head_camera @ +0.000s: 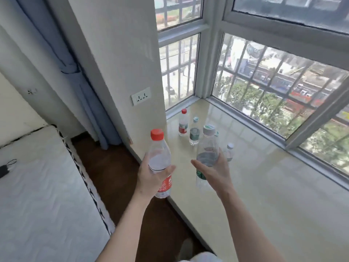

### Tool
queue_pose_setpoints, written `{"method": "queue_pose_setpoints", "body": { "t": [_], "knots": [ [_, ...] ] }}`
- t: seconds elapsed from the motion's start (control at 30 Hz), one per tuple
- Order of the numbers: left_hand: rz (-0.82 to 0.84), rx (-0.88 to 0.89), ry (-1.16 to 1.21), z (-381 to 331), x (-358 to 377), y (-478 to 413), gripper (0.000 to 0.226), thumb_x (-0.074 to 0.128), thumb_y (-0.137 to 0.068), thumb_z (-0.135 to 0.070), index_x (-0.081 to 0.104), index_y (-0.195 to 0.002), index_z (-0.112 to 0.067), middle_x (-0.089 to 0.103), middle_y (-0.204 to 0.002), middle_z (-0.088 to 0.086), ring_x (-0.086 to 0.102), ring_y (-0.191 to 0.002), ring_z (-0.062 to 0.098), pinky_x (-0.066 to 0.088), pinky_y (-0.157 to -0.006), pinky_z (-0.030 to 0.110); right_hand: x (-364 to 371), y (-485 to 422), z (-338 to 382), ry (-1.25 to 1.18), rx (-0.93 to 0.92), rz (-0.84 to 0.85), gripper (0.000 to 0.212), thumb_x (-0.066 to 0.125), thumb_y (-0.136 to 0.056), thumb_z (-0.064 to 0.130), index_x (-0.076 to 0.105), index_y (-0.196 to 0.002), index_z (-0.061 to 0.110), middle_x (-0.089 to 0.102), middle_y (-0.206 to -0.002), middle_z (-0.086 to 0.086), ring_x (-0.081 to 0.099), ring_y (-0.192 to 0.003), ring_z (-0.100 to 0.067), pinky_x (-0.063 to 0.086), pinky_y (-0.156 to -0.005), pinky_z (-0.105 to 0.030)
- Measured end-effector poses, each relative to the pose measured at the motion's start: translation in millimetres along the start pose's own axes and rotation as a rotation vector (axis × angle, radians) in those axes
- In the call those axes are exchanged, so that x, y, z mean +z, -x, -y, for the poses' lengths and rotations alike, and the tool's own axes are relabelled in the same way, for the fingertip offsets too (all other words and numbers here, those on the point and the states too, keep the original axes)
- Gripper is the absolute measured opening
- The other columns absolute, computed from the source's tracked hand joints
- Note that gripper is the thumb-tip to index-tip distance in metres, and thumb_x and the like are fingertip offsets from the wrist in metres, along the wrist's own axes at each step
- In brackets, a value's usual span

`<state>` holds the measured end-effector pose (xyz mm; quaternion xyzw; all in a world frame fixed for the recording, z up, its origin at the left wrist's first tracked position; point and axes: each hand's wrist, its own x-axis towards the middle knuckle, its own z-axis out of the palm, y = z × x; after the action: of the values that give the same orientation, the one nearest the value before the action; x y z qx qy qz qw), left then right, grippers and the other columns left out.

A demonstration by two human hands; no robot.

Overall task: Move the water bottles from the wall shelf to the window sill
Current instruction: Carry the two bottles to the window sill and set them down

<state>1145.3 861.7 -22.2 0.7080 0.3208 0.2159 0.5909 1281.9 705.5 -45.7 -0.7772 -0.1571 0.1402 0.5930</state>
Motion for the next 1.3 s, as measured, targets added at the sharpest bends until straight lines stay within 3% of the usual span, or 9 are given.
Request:
{"method": "queue_pose_setpoints", "body": {
  "t": [0.1,0.33,0.63,0.8,0.87,0.97,1.03,1.17,1.3],
  "knots": [
    [0.069,-0.01,0.001,-8.8,27.7,-36.2,0.055,0.088,-0.07,-0.019,0.059,-0.115,-0.031,0.062,-0.118,-0.006,0.058,-0.115,0.015,0.052,-0.091,0.033,-13.5,-24.5,-2.5,-0.031,0.056,-0.071,0.059,0.091,-0.061,0.039,0.057,-0.108,0.032,0.068,-0.105,0.009,0.068,-0.093,-0.006,0.057,-0.089,-0.041],
    [0.372,0.005,0.005,-20.1,93.8,-79.1,0.056,0.088,-0.07,-0.019,0.059,-0.114,-0.036,0.063,-0.12,-0.009,0.06,-0.112,0.009,0.052,-0.081,0.018,-63.2,-43.0,-22.4,-0.058,0.17,-0.321,0.055,0.093,-0.06,0.034,0.057,-0.103,0.035,0.069,-0.102,0.009,0.069,-0.092,-0.01,0.057,-0.086,-0.04],
    [0.887,-0.009,-0.133,8.2,189.1,-88.8,0.065,0.086,-0.061,-0.04,0.059,-0.12,-0.04,0.068,-0.119,-0.01,0.064,-0.113,0.011,0.053,-0.098,0.044,-109.1,4.9,-77.8,-0.107,0.409,-0.712,0.062,0.087,-0.05,0.053,0.056,-0.101,0.039,0.07,-0.102,0.006,0.07,-0.094,-0.015,0.056,-0.088,-0.045],
    [0.951,-0.006,-0.162,31.4,240.0,-89.1,0.072,0.086,-0.059,-0.046,0.057,-0.124,-0.04,0.065,-0.122,-0.015,0.06,-0.119,0.011,0.049,-0.102,0.046,-126.5,21.3,-108.1,-0.109,0.49,-0.806,0.06,0.089,-0.051,0.049,0.056,-0.101,0.039,0.071,-0.102,0.005,0.07,-0.091,-0.013,0.056,-0.079,-0.032],
    [0.985,-0.027,-0.196,47.5,259.6,-91.1,0.074,0.087,-0.058,-0.048,0.056,-0.124,-0.037,0.066,-0.114,-0.016,0.063,-0.111,0.012,0.052,-0.097,0.042,-133.0,22.3,-126.1,-0.123,0.525,-0.816,0.055,0.092,-0.059,0.034,0.056,-0.101,0.036,0.071,-0.101,0.003,0.069,-0.082,-0.007,0.053,-0.07,-0.023],
    [1.016,-0.037,-0.218,74.1,288.0,-94.6,0.061,0.087,-0.06,-0.034,0.057,-0.113,-0.023,0.065,-0.085,-0.02,0.062,-0.075,0.005,0.052,-0.071,0.023,-140.7,18.2,-164.9,-0.114,0.547,-0.824,0.054,0.092,-0.063,0.022,0.057,-0.103,0.032,0.07,-0.101,0.006,0.066,-0.081,-0.002,0.052,-0.067,-0.018],
    [1.041,-0.082,-0.272,99.1,310.6,-98.2,0.06,0.087,-0.062,-0.026,0.051,-0.109,-0.018,0.06,-0.078,-0.002,0.054,-0.061,0.016,0.047,-0.055,0.029,-144.4,11.2,-195.4,-0.113,0.554,-0.829,0.057,0.092,-0.06,0.027,0.058,-0.106,0.033,0.069,-0.104,0.008,0.066,-0.095,-0.011,0.054,-0.072,-0.026],
    [1.016,-0.109,-0.315,167.8,355.4,-111.0,0.081,0.093,-0.055,-0.051,0.049,-0.119,-0.031,0.057,-0.109,0.022,0.059,-0.091,0.046,0.056,-0.077,0.057,-151.2,-12.2,-259.8,-0.11,0.533,-0.814,0.055,0.093,-0.063,0.019,0.058,-0.104,0.032,0.069,-0.102,0.013,0.065,-0.102,-0.008,0.054,-0.087,-0.034],
    [0.97,-0.006,-0.303,199.4,389.3,-123.9,0.075,0.09,-0.054,-0.057,0.053,-0.114,-0.032,0.063,-0.105,0.004,0.063,-0.101,0.032,0.056,-0.082,0.055,-159.5,-34.8,-308.1,-0.083,0.503,-0.833,0.054,0.093,-0.061,0.026,0.058,-0.101,0.032,0.07,-0.101,0.015,0.064,-0.104,-0.005,0.053,-0.094,-0.047]
  ]
}}
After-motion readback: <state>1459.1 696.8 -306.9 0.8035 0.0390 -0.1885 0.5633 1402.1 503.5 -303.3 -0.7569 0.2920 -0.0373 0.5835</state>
